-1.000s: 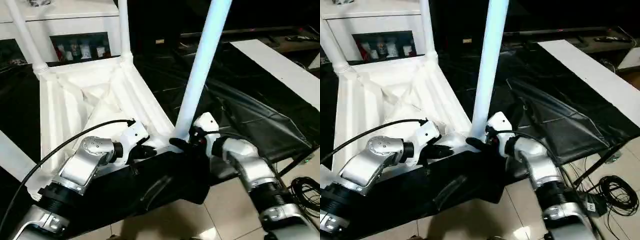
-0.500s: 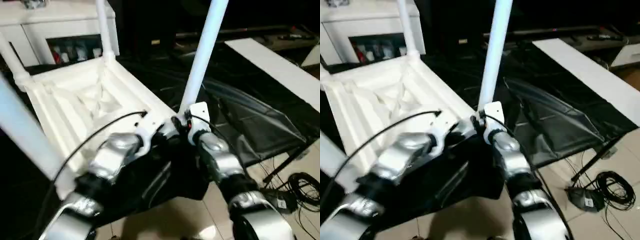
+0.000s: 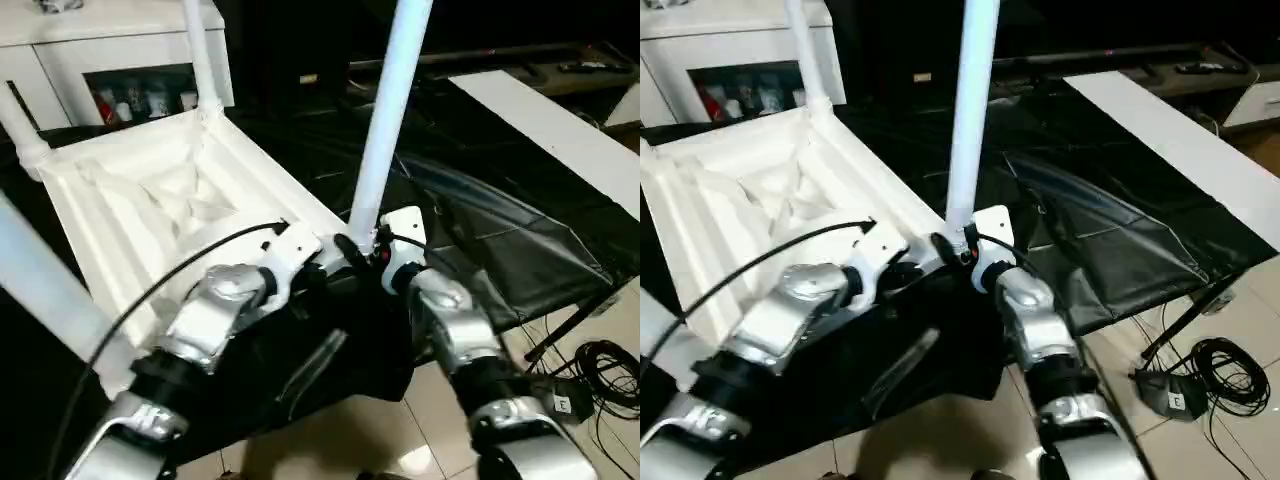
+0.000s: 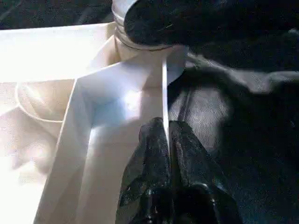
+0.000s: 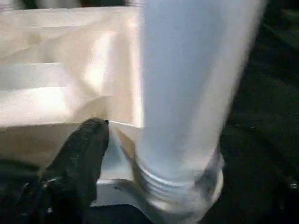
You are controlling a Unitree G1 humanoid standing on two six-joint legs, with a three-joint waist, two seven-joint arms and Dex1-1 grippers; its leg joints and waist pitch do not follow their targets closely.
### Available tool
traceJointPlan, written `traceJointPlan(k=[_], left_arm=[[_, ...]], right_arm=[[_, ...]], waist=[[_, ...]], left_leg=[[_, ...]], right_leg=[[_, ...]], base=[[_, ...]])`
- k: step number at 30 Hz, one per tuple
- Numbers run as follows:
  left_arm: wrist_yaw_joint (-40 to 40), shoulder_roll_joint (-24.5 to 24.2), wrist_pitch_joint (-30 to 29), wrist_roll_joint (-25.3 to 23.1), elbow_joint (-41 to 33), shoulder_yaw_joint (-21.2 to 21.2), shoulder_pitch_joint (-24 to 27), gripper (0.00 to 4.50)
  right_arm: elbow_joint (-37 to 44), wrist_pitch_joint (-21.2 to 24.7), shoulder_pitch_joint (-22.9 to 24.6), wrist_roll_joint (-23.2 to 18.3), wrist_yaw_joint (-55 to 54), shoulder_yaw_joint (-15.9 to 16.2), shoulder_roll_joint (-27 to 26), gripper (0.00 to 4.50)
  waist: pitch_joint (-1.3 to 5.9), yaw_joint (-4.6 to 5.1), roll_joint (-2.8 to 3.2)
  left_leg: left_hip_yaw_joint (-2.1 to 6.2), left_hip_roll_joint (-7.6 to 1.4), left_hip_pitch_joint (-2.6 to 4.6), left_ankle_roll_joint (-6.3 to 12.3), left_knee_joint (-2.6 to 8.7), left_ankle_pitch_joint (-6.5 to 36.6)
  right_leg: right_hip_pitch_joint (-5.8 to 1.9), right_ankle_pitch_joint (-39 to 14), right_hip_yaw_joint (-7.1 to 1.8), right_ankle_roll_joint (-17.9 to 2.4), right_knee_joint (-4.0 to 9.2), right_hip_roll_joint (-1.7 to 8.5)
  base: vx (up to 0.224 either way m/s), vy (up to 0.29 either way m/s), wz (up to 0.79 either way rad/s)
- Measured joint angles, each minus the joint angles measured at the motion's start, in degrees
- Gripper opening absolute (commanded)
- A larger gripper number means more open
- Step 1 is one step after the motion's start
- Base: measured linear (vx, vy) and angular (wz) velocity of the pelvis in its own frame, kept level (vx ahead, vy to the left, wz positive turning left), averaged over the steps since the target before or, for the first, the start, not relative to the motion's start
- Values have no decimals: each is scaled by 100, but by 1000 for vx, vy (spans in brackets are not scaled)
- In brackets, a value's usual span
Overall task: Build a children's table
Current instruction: Rotate leg to tighten
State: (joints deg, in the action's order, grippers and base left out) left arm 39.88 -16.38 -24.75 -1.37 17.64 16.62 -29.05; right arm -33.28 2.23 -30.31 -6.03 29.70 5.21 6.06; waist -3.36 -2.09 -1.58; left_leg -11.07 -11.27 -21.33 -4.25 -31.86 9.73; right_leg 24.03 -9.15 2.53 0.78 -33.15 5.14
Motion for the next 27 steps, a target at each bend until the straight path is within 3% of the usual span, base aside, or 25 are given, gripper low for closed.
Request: traceJointPlan(k=[4, 7, 13, 17, 27], left_arm=[[745, -483, 225, 179, -376, 28, 266, 0], [1411, -856, 502, 435, -629, 18, 525, 0], [1889, -1099, 498, 565, -806, 32, 648, 0], [1933, -1141, 493, 565, -806, 43, 668, 0], [2004, -1184, 496, 600, -806, 43, 692, 0]], right_arm=[[743, 219, 356, -69, 1061, 328, 721, 395], [926, 367, 624, -116, 1731, 370, 1070, 395], [1198, 526, 636, -200, 2234, 486, 1284, 395], [1286, 623, 645, -319, 2391, 556, 1337, 395], [1284, 638, 647, -308, 2567, 584, 1319, 308]], waist=[[12, -20, 20], [13, -30, 22], [10, -123, 25], [9, -124, 23], [7, -134, 19]], left_leg=[[-12, -27, -1, 0, -4, -1], [-21, -41, -8, 20, -13, 3], [-30, -46, -10, 43, -43, 2], [-32, -48, -2, 14, -67, 14], [-31, -51, -1, 7, -100, 9]], right_leg=[[-3, 11, 1, -31, -2, -20], [2, -21, 1, -56, -1, -34], [-5, -24, -3, -65, -7, -32], [-11, -17, -12, -71, -35, -31], [-8, -19, -18, -68, -89, -29]], base=[[56, -7, 0], [61, 5, -2], [9, 1, 0], [0, 0, 0], [0, 0, 0]])
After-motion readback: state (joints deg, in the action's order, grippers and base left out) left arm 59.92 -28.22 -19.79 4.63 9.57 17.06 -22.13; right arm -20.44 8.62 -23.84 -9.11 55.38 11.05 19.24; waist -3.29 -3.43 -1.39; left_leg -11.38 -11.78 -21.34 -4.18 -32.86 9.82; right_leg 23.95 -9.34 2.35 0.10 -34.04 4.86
